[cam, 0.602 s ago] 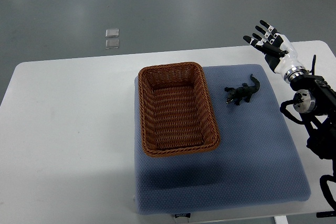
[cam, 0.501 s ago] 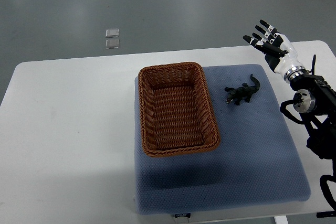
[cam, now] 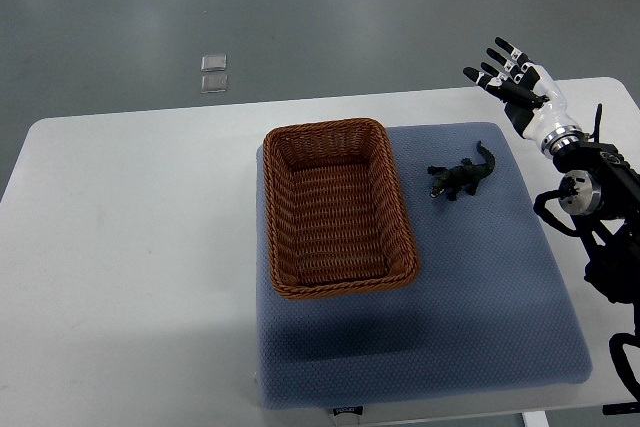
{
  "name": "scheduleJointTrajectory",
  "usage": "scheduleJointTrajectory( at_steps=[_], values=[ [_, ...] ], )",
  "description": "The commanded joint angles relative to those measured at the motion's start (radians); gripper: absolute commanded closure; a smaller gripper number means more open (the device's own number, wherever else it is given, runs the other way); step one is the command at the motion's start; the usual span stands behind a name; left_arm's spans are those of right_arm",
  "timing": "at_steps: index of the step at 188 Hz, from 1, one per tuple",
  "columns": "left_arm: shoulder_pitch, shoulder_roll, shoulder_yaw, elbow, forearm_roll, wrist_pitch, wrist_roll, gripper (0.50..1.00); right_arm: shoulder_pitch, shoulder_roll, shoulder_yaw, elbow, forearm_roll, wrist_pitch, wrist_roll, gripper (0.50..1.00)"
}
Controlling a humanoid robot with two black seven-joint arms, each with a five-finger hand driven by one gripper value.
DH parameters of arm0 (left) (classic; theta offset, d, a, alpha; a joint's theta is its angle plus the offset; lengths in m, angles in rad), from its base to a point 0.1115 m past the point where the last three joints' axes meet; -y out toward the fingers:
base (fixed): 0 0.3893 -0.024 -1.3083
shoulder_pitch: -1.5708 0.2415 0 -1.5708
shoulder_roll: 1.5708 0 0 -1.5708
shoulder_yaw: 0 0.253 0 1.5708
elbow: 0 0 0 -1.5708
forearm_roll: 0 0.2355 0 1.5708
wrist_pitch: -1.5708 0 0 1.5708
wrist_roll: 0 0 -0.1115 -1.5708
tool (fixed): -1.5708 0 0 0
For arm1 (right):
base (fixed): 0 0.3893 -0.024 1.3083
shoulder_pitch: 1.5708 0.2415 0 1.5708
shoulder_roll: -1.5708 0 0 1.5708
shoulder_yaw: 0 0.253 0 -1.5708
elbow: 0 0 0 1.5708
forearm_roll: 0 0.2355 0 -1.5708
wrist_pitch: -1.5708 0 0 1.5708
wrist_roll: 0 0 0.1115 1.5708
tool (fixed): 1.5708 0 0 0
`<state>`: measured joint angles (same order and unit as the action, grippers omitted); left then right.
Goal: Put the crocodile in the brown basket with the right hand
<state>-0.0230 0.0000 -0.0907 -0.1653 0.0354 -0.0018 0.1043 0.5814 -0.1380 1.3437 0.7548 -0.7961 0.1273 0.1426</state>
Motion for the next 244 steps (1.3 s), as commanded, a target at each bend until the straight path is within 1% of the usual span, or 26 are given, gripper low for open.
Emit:
scheduleJointTrajectory(
  at_steps=[1, 34, 185, 244],
  values=[
    [0.000, 0.000, 0.000, 0.000, 0.001, 0.000, 0.000, 0.500, 0.002, 0.000, 0.000, 0.000, 0.000, 0.003, 0.000, 0.570],
    [0.000, 0.000, 0.002, 0.001, 0.001, 0.000, 0.000, 0.500, 0.002, 0.000, 0.000, 0.000, 0.000, 0.017, 0.000, 0.570],
    [0.000, 0.000, 0.002, 0.000, 0.001, 0.000, 0.000, 0.500, 0.003, -0.003, -0.002, -0.002, -0.003, 0.017, -0.002, 0.570],
    [0.000, 0.000, 0.002, 0.000, 0.001, 0.000, 0.000, 0.500, 0.003, -0.014, -0.017, 0.000, -0.015, 0.041, 0.000, 0.570]
  ],
)
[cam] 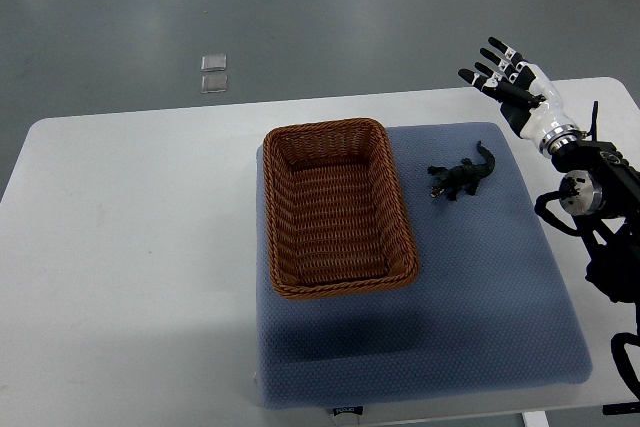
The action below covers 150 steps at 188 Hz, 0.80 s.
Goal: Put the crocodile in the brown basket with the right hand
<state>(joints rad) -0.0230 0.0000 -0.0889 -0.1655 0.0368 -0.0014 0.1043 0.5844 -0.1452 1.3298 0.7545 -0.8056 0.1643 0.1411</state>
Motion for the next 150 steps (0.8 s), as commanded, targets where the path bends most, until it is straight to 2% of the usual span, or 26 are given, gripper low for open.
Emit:
scheduleJointTrajectory(
  at_steps=[1, 28, 119, 150],
  values=[
    [0.000, 0.000, 0.000, 0.000, 0.000, 0.000, 0.000, 0.500, 0.000, -0.007, -0.003, 0.000, -0.006, 0.004, 0.002, 0.570],
    [0.000, 0.000, 0.000, 0.000, 0.000, 0.000, 0.000, 0.500, 0.003, -0.011, -0.004, 0.000, -0.009, 0.026, 0.002, 0.570],
    [0.000, 0.000, 0.000, 0.000, -0.002, 0.000, 0.000, 0.500, 0.012, -0.050, -0.087, 0.000, -0.010, 0.027, 0.009, 0.570],
    [0.000, 0.000, 0.000, 0.000, -0.002, 0.000, 0.000, 0.500, 0.029, -0.125, -0.224, 0.009, -0.027, 0.029, 0.028, 0.572]
  ],
)
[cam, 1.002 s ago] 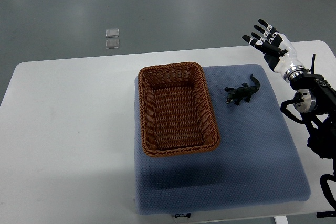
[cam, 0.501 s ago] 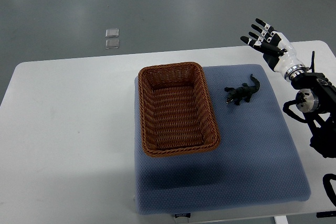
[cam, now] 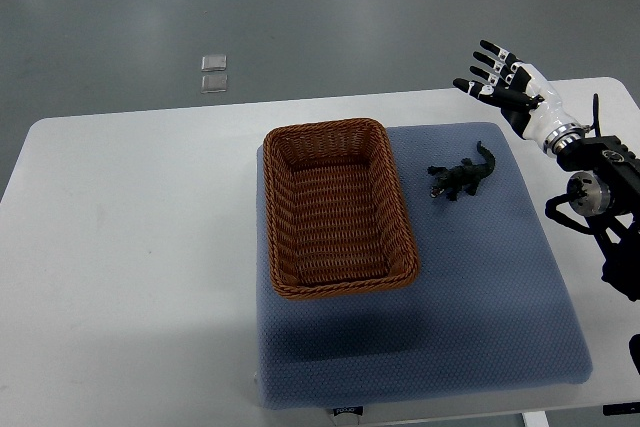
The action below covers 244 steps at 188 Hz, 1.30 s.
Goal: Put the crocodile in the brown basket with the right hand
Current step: 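Lower the right hand down over the dark toy crocodile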
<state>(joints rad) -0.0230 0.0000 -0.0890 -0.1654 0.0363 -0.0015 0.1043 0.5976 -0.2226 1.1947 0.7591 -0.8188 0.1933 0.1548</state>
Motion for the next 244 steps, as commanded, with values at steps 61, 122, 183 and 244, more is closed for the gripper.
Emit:
scheduleJointTrajectory(
  at_steps=[61, 122, 183, 244],
  values=[
    [0.000, 0.000, 0.000, 0.000, -0.001, 0.000, 0.000, 0.500, 0.113, -0.196, -0.414, 0.006, -0.151, 0.002, 0.101, 0.572],
    [0.000, 0.000, 0.000, 0.000, 0.000, 0.000, 0.000, 0.500, 0.140, -0.233, -0.541, 0.037, -0.485, -0.002, 0.201, 0.574],
    [0.000, 0.000, 0.000, 0.001, 0.000, 0.000, 0.000, 0.500, 0.206, -0.273, -0.718, 0.051, -0.614, -0.032, 0.212, 0.593],
    [0.000, 0.000, 0.000, 0.000, 0.000, 0.000, 0.000, 0.500, 0.238, -0.299, -0.851, 0.049, -0.649, -0.124, 0.212, 0.611]
  ],
)
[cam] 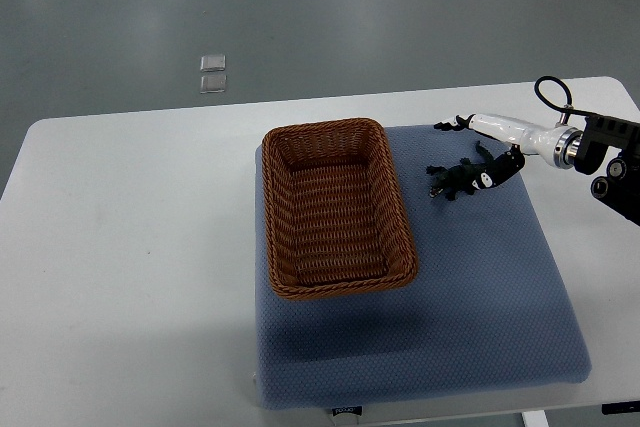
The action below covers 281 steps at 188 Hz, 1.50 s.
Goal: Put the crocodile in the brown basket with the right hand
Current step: 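Lower the right hand down over the dark toy crocodile, then close the right hand fingers around the crocodile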
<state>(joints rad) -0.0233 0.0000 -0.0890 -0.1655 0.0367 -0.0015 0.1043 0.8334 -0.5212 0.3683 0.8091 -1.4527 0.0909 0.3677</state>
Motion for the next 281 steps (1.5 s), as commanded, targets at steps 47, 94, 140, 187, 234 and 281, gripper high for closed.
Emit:
scheduleJointTrajectory(
  at_steps=[47, 94, 140, 187, 234, 281],
  values=[
    [0.000, 0.000, 0.000, 0.000, 0.000, 0.000, 0.000, 0.500, 0.003, 0.012, -0.032, -0.015, -0.049, -0.049, -0.009, 0.634],
    [0.000, 0.000, 0.000, 0.000, 0.000, 0.000, 0.000, 0.500, 0.003, 0.015, -0.075, -0.015, -0.055, -0.076, -0.010, 0.644],
    [0.000, 0.000, 0.000, 0.001, 0.000, 0.000, 0.000, 0.500, 0.003, 0.027, -0.103, -0.028, -0.092, -0.106, -0.010, 0.660],
    [0.000, 0.000, 0.000, 0.000, 0.000, 0.000, 0.000, 0.500, 0.003, 0.032, -0.104, -0.034, -0.095, -0.114, -0.012, 0.695],
    [0.000, 0.000, 0.000, 0.000, 0.000, 0.000, 0.000, 0.500, 0.003, 0.038, -0.117, -0.034, -0.095, -0.129, -0.012, 0.738],
    [0.000, 0.000, 0.000, 0.000, 0.000, 0.000, 0.000, 0.500, 0.003, 0.038, -0.117, -0.034, -0.095, -0.129, -0.010, 0.814]
  ],
)
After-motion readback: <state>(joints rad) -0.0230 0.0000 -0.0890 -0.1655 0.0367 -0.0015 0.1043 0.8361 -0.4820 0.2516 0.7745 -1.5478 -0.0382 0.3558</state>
